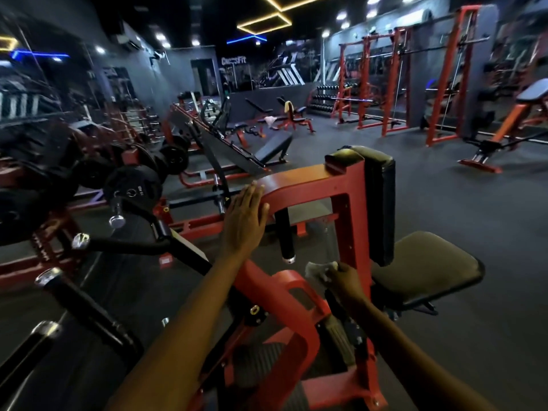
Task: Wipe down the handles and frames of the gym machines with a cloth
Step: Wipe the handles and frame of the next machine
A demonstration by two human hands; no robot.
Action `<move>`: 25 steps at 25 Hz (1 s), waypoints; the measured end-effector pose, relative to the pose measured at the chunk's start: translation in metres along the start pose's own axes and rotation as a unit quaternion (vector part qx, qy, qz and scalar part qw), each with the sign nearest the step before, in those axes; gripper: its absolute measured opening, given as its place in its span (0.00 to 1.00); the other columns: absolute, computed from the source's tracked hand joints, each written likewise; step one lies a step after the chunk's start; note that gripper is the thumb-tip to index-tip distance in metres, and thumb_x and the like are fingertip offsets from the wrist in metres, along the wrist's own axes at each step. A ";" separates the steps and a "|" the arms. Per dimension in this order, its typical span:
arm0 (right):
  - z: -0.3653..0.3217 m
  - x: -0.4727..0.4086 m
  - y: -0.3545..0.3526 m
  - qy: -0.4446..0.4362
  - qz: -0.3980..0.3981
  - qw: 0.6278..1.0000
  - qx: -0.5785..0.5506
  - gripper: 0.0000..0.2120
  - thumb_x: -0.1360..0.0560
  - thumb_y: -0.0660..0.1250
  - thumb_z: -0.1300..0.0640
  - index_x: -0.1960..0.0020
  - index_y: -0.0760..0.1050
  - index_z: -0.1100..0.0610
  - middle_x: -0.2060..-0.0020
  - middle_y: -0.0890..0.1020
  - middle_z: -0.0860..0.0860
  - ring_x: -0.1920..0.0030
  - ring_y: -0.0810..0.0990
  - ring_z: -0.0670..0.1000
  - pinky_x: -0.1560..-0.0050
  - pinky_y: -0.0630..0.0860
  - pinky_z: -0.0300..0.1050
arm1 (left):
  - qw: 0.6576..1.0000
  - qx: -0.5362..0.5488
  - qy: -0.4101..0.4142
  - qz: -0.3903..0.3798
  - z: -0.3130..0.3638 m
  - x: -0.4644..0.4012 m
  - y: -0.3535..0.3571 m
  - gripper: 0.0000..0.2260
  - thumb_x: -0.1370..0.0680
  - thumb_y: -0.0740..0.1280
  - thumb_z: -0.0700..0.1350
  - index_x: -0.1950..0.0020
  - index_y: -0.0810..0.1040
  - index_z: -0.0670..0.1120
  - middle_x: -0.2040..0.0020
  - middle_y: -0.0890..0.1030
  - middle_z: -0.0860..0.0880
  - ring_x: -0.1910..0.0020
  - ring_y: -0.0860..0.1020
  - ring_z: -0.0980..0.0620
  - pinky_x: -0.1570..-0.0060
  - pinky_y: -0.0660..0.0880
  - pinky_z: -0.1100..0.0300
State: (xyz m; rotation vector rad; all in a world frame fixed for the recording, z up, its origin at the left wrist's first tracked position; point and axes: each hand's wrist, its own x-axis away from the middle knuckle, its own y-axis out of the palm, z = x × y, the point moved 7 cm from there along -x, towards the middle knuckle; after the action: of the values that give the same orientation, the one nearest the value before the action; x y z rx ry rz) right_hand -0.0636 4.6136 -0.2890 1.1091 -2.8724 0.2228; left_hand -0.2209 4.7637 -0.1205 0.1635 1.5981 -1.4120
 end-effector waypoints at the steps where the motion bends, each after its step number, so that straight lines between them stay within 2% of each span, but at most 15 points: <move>1: 0.004 -0.012 0.009 0.023 0.002 0.999 -0.027 0.09 0.26 0.65 0.58 0.61 0.80 0.60 0.67 0.83 0.52 0.61 0.81 0.54 0.58 0.79 0.51 | 1.000 0.008 0.010 0.005 -0.006 -0.004 0.010 0.21 0.18 0.54 0.50 0.29 0.69 0.42 0.30 0.71 0.41 0.31 0.70 0.41 0.36 0.71 0.42; 4: -0.036 -0.036 0.033 -0.038 0.030 0.990 -0.131 0.08 0.23 0.66 0.60 0.55 0.81 0.64 0.71 0.81 0.44 0.67 0.79 0.41 0.65 0.74 0.36 | 0.998 0.024 0.024 0.049 -0.018 -0.004 0.025 0.19 0.18 0.56 0.48 0.29 0.69 0.42 0.31 0.73 0.42 0.33 0.72 0.41 0.39 0.73 0.43; 5: -0.060 -0.039 0.041 -0.082 0.047 0.982 -0.164 0.07 0.23 0.65 0.60 0.52 0.80 0.63 0.68 0.82 0.43 0.67 0.78 0.37 0.64 0.73 0.33 | 0.997 0.020 0.031 0.069 -0.018 -0.003 0.025 0.19 0.18 0.57 0.48 0.29 0.70 0.42 0.32 0.74 0.42 0.34 0.72 0.42 0.39 0.74 0.43; 7: -0.100 -0.045 0.060 -0.158 0.064 0.966 -0.193 0.09 0.21 0.61 0.62 0.46 0.77 0.65 0.58 0.81 0.49 0.61 0.78 0.35 0.58 0.74 0.32 | 0.993 0.002 0.047 0.111 -0.014 0.000 0.023 0.19 0.19 0.58 0.48 0.29 0.70 0.42 0.33 0.75 0.43 0.35 0.72 0.43 0.41 0.75 0.45; 10: -0.112 -0.039 0.093 -0.252 0.036 0.955 -0.149 0.13 0.21 0.58 0.67 0.38 0.74 0.67 0.46 0.80 0.54 0.48 0.79 0.44 0.47 0.76 0.39 | 0.984 -0.029 0.068 0.159 -0.012 0.001 0.025 0.19 0.17 0.55 0.49 0.29 0.68 0.42 0.34 0.76 0.43 0.35 0.70 0.44 0.41 0.74 0.48; 12: -0.085 -0.035 0.099 -0.292 0.065 0.953 -0.054 0.22 0.24 0.59 0.74 0.31 0.68 0.65 0.38 0.77 0.58 0.41 0.77 0.54 0.45 0.74 0.38 | 0.980 -0.043 0.074 0.177 -0.012 0.003 0.028 0.19 0.16 0.51 0.49 0.28 0.65 0.43 0.34 0.75 0.43 0.36 0.71 0.44 0.40 0.73 0.49; 14: -0.055 -0.033 0.097 -0.273 0.068 0.959 0.022 0.25 0.26 0.57 0.76 0.29 0.64 0.65 0.38 0.76 0.64 0.41 0.76 0.60 0.52 0.72 0.32 | 0.978 -0.050 0.073 0.189 -0.012 0.005 0.028 0.19 0.16 0.50 0.50 0.27 0.64 0.44 0.35 0.76 0.43 0.37 0.73 0.43 0.40 0.73 0.50; 16: -0.035 -0.042 0.094 -0.223 0.050 0.970 0.083 0.22 0.24 0.56 0.74 0.31 0.68 0.64 0.43 0.79 0.63 0.46 0.78 0.56 0.60 0.69 0.22 | 0.978 -0.042 0.072 0.191 -0.012 0.004 0.028 0.19 0.16 0.50 0.50 0.28 0.64 0.44 0.35 0.76 0.43 0.37 0.75 0.42 0.40 0.73 0.49; 17: -0.038 -0.051 0.090 -0.197 0.049 0.974 0.098 0.18 0.23 0.57 0.69 0.34 0.72 0.64 0.49 0.81 0.61 0.51 0.79 0.53 0.63 0.68 0.23 | 0.978 -0.039 0.073 0.192 -0.013 0.005 0.028 0.19 0.16 0.50 0.50 0.28 0.64 0.44 0.35 0.76 0.43 0.37 0.75 0.42 0.40 0.73 0.49; 18: -0.048 -0.062 0.087 -0.174 0.063 0.980 0.075 0.14 0.21 0.58 0.64 0.39 0.76 0.63 0.55 0.82 0.57 0.55 0.79 0.52 0.63 0.70 0.26 | 0.978 -0.036 0.072 0.194 -0.013 0.006 0.028 0.19 0.16 0.52 0.49 0.28 0.64 0.44 0.35 0.76 0.43 0.37 0.75 0.42 0.39 0.73 0.49; 19: -0.066 -0.071 0.083 -0.172 0.083 0.981 0.015 0.11 0.21 0.59 0.60 0.46 0.79 0.62 0.59 0.81 0.54 0.58 0.79 0.50 0.61 0.73 0.36 | 0.977 -0.034 0.071 0.197 -0.014 0.006 0.028 0.19 0.17 0.54 0.49 0.28 0.64 0.44 0.35 0.77 0.43 0.37 0.75 0.42 0.39 0.73 0.49; 20: -0.085 -0.076 0.080 -0.187 0.105 0.975 -0.050 0.10 0.21 0.59 0.60 0.51 0.78 0.61 0.62 0.80 0.52 0.62 0.77 0.49 0.61 0.72 0.44 | 0.976 -0.033 0.071 0.201 -0.014 0.006 0.028 0.19 0.18 0.56 0.49 0.28 0.64 0.44 0.35 0.77 0.42 0.37 0.75 0.42 0.39 0.72 0.50; 21: -0.100 -0.075 0.080 -0.221 0.120 0.964 -0.088 0.09 0.22 0.59 0.62 0.53 0.77 0.59 0.65 0.78 0.51 0.65 0.74 0.46 0.62 0.70 0.46 | 0.976 -0.033 0.072 0.204 -0.013 0.006 0.027 0.20 0.19 0.57 0.48 0.28 0.64 0.44 0.36 0.77 0.42 0.37 0.75 0.42 0.39 0.72 0.50; 23: -0.101 -0.060 0.092 -0.284 0.112 0.952 -0.035 0.13 0.25 0.58 0.64 0.44 0.78 0.59 0.62 0.80 0.52 0.65 0.74 0.45 0.63 0.69 0.41 | 0.976 -0.033 0.074 0.202 -0.012 0.006 0.027 0.20 0.19 0.57 0.48 0.28 0.64 0.44 0.36 0.77 0.42 0.38 0.76 0.42 0.39 0.73 0.50; 25: -0.049 -0.052 0.099 -0.256 0.081 0.961 0.062 0.19 0.24 0.58 0.62 0.34 0.73 0.60 0.51 0.82 0.55 0.54 0.80 0.50 0.61 0.68 0.33 | 0.975 -0.038 0.074 0.205 -0.012 0.006 0.026 0.20 0.19 0.57 0.48 0.29 0.64 0.44 0.36 0.77 0.42 0.38 0.76 0.42 0.40 0.73 0.51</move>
State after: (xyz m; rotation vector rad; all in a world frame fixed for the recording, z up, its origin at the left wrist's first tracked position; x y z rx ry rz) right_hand -0.0916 4.7286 -0.2570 1.0855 -3.4579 0.1407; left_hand -0.2139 4.7787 -0.1439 0.5330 1.6207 -1.0359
